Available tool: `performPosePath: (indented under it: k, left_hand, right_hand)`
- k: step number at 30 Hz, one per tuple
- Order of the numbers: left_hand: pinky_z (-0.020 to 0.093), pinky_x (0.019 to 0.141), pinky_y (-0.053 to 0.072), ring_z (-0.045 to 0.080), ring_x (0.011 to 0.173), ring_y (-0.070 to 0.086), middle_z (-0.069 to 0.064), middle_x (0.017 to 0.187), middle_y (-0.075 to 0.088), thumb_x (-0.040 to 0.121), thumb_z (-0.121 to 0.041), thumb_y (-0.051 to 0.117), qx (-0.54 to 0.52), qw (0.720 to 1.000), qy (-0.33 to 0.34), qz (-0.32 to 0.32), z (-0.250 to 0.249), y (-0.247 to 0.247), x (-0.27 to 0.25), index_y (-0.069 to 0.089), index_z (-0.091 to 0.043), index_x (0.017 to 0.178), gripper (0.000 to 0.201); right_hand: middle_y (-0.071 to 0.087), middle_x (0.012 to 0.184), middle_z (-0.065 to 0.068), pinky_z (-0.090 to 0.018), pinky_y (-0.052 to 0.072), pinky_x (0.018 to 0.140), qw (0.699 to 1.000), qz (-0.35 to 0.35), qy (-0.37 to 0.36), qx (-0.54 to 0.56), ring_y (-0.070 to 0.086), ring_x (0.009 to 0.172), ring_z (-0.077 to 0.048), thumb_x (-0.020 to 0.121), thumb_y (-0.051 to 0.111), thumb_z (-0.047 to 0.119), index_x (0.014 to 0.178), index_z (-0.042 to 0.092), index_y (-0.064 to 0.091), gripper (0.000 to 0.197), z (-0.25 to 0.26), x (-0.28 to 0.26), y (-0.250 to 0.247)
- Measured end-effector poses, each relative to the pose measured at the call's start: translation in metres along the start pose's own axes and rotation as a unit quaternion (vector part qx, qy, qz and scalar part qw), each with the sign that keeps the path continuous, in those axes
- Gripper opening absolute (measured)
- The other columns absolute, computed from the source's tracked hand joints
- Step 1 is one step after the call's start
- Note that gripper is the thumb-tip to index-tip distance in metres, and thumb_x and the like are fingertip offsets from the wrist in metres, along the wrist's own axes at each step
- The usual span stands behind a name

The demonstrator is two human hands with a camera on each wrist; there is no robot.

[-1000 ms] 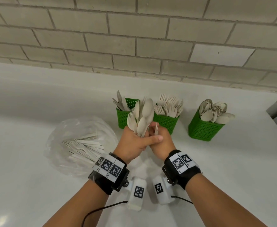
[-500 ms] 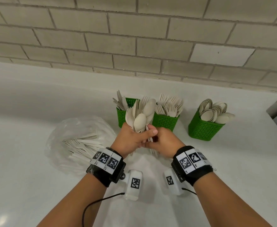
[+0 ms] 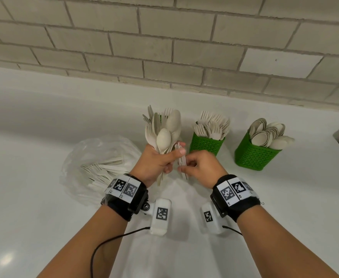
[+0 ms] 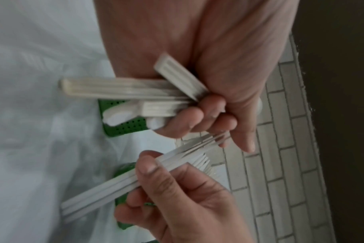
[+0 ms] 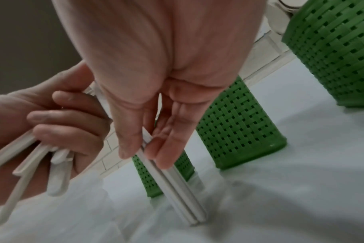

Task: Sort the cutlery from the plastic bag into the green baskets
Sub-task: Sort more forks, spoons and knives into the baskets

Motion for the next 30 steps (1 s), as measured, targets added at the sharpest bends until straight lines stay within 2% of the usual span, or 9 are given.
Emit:
performPosePath:
  k: [5, 8, 12, 16, 19, 21, 23, 27, 30]
  left_hand:
    - [0.021, 0.042, 0.028, 0.008, 0.039, 0.031, -0.005, 0.049, 0.041, 0.075, -0.023, 0.072, -0.061, 0.994, 0.031, -0.084, -0.028, -0.036, -0.001, 0.07, -0.006, 0.101, 0.031]
    - [0.021, 0.042, 0.028, 0.009, 0.039, 0.032, -0.002, 0.051, 0.038, 0.074, -0.023, 0.073, -0.07, 0.989, 0.043, -0.122, -0.039, -0.059, -0.003, 0.072, -0.007, 0.096, 0.027]
    - [0.021, 0.043, 0.027, 0.011, 0.039, 0.03, -0.002, 0.051, 0.037, 0.071, -0.024, 0.075, -0.061, 0.988, 0.038, -0.137, -0.04, -0.073, -0.012, 0.075, -0.014, 0.086, 0.018]
    - [0.022, 0.044, 0.026, 0.012, 0.039, 0.029, -0.001, 0.05, 0.036, 0.074, -0.021, 0.074, -0.051, 0.989, 0.035, -0.131, -0.038, -0.078, -0.015, 0.073, -0.012, 0.087, 0.015]
    - [0.022, 0.042, 0.028, 0.012, 0.039, 0.029, 0.0, 0.05, 0.036, 0.074, -0.023, 0.074, -0.048, 0.992, 0.031, -0.116, -0.041, -0.077, -0.014, 0.074, -0.009, 0.087, 0.019]
    - [0.021, 0.04, 0.029, 0.011, 0.038, 0.031, -0.001, 0.049, 0.039, 0.074, -0.027, 0.073, -0.045, 0.993, 0.022, -0.104, -0.042, -0.076, -0.013, 0.069, 0.006, 0.096, 0.039]
    - [0.02, 0.039, 0.031, 0.01, 0.036, 0.033, -0.001, 0.05, 0.043, 0.076, -0.031, 0.071, -0.044, 0.995, 0.017, -0.089, -0.043, -0.075, -0.011, 0.061, 0.017, 0.104, 0.056]
    - [0.018, 0.036, 0.03, 0.008, 0.033, 0.034, 0.001, 0.053, 0.047, 0.08, -0.037, 0.066, -0.042, 0.998, 0.019, -0.041, -0.048, -0.072, -0.009, 0.072, -0.008, 0.096, 0.033]
    - [0.018, 0.035, 0.029, 0.009, 0.032, 0.034, 0.003, 0.056, 0.049, 0.08, -0.047, 0.06, -0.037, 0.999, 0.019, 0.002, -0.052, -0.068, -0.008, 0.067, -0.009, 0.094, 0.041]
  right_hand:
    - [0.067, 0.067, 0.0, -0.028, 0.052, 0.061, 0.994, -0.08, -0.035, 0.059, 0.064, 0.064, -0.014, 0.082, 0.076, 0.021, 0.067, 0.019, 0.065, 0.019, 0.04, 0.013, -0.032]
    - [0.062, 0.063, 0.01, -0.011, 0.043, 0.054, 0.985, -0.151, -0.038, 0.08, 0.058, 0.057, 0.001, 0.081, 0.078, 0.021, 0.062, 0.028, 0.054, 0.031, 0.065, 0.027, -0.057]
    - [0.071, 0.076, -0.006, -0.029, 0.057, 0.071, 0.969, -0.213, -0.034, 0.116, 0.069, 0.072, -0.02, 0.079, 0.079, 0.02, 0.081, 0.007, 0.069, 0.016, 0.082, 0.049, -0.078]
    - [0.072, 0.083, -0.006, -0.034, 0.059, 0.076, 0.973, -0.209, -0.024, 0.097, 0.07, 0.075, -0.021, 0.078, 0.079, 0.015, 0.091, 0.007, 0.072, 0.017, 0.084, 0.067, -0.072]
    - [0.072, 0.085, -0.002, -0.02, 0.054, 0.07, 0.982, -0.18, -0.002, 0.061, 0.068, 0.076, -0.015, 0.079, 0.077, 0.011, 0.09, 0.015, 0.073, 0.013, 0.079, 0.074, -0.061]
    - [0.07, 0.079, -0.001, -0.019, 0.052, 0.065, 0.986, -0.161, 0.013, 0.029, 0.069, 0.073, -0.017, 0.08, 0.075, 0.01, 0.075, 0.022, 0.068, 0.014, 0.077, 0.077, -0.055]
    - [0.071, 0.079, -0.004, -0.029, 0.056, 0.063, 0.989, -0.146, 0.021, 0.032, 0.07, 0.067, -0.02, 0.083, 0.073, 0.017, 0.069, 0.022, 0.062, 0.019, 0.075, 0.079, -0.049]
    - [0.07, 0.099, 0.003, -0.028, 0.052, 0.074, 0.988, -0.138, 0.059, 0.03, 0.069, 0.074, -0.015, 0.087, 0.068, 0.044, 0.098, 0.022, 0.068, 0.025, 0.07, 0.078, -0.043]
    - [0.064, 0.107, 0.004, -0.026, 0.047, 0.077, 0.973, -0.217, 0.053, 0.063, 0.062, 0.084, -0.012, 0.088, 0.062, 0.051, 0.107, 0.025, 0.066, 0.033, 0.083, 0.06, -0.053]
Point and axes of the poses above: each hand's wrist, its own x-axis towards the middle knuckle, its own y-axis out of the palm, z = x × y, the point moved 6 cm from there along x, towards the middle knuckle
